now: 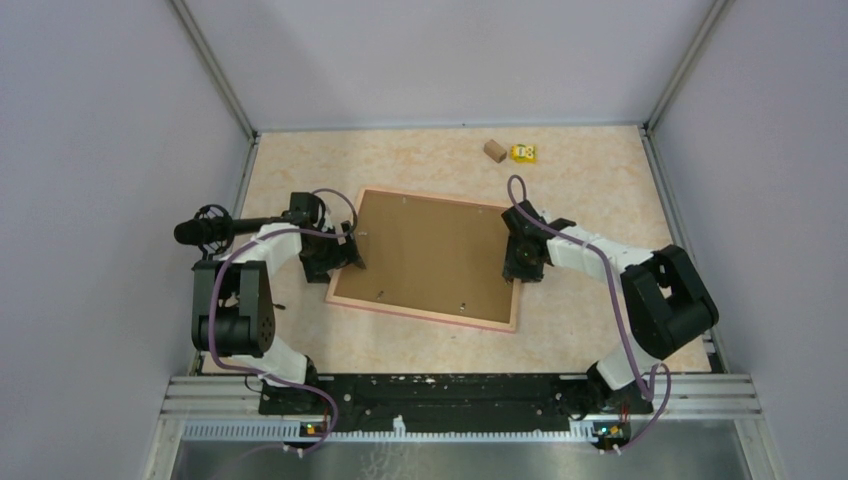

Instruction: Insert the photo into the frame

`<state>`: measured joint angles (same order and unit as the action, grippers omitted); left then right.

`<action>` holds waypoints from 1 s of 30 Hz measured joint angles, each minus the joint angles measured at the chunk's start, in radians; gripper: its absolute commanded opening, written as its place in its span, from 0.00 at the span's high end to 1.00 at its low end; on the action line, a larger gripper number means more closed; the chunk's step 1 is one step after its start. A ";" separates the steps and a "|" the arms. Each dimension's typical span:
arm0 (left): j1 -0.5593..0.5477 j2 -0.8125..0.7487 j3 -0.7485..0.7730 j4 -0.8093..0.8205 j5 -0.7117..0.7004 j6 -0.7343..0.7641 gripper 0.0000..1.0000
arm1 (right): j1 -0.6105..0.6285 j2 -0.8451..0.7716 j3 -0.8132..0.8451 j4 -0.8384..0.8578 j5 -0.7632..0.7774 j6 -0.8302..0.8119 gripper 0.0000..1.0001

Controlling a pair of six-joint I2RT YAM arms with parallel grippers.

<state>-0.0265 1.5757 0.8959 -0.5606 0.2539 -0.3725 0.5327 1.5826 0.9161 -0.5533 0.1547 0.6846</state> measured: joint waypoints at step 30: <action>0.026 -0.029 -0.074 0.086 0.142 -0.037 0.07 | -0.005 -0.018 -0.018 0.037 -0.019 -0.011 0.34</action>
<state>-0.0010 1.5467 0.8219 -0.4747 0.3954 -0.4099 0.5278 1.5650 0.8978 -0.5163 0.1360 0.6735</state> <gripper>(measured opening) 0.942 0.614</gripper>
